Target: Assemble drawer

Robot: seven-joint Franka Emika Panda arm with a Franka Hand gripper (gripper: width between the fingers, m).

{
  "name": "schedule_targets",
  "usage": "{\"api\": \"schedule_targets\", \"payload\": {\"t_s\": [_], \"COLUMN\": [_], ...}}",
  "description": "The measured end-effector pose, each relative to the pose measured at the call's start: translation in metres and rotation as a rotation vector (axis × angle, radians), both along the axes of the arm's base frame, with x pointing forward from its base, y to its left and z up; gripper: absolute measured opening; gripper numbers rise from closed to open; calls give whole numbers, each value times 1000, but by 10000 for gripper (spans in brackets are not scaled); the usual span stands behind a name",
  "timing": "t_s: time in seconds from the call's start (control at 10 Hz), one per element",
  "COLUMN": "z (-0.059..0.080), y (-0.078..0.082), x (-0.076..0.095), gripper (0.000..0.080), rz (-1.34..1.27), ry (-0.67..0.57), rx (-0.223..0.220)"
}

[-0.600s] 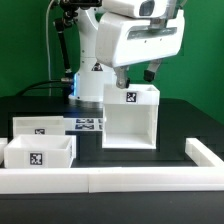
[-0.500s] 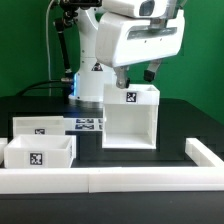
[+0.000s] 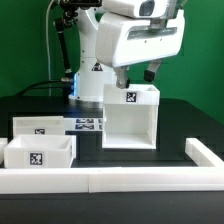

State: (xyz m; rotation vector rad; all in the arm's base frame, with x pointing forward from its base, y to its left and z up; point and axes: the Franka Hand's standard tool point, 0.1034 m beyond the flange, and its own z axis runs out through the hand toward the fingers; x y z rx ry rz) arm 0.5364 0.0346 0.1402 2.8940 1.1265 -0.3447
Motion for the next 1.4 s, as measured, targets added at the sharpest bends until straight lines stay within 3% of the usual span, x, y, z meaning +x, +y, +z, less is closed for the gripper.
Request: {"api": "schedule_targets", "payload": {"t_s": [0.2, 0.4, 0.8, 1.0, 1.4], "z": [3, 0, 0, -1, -1], "y": [-2, 4, 7, 12, 38], "x": [-13, -17, -18, -35, -72], "gripper": [650, 650, 650, 650, 650], "rz": [-41, -252, -536, -748, -750], "ry": [-15, -45, -62, -78, -104], "rx": [0, 9, -37, -60, -25]}}
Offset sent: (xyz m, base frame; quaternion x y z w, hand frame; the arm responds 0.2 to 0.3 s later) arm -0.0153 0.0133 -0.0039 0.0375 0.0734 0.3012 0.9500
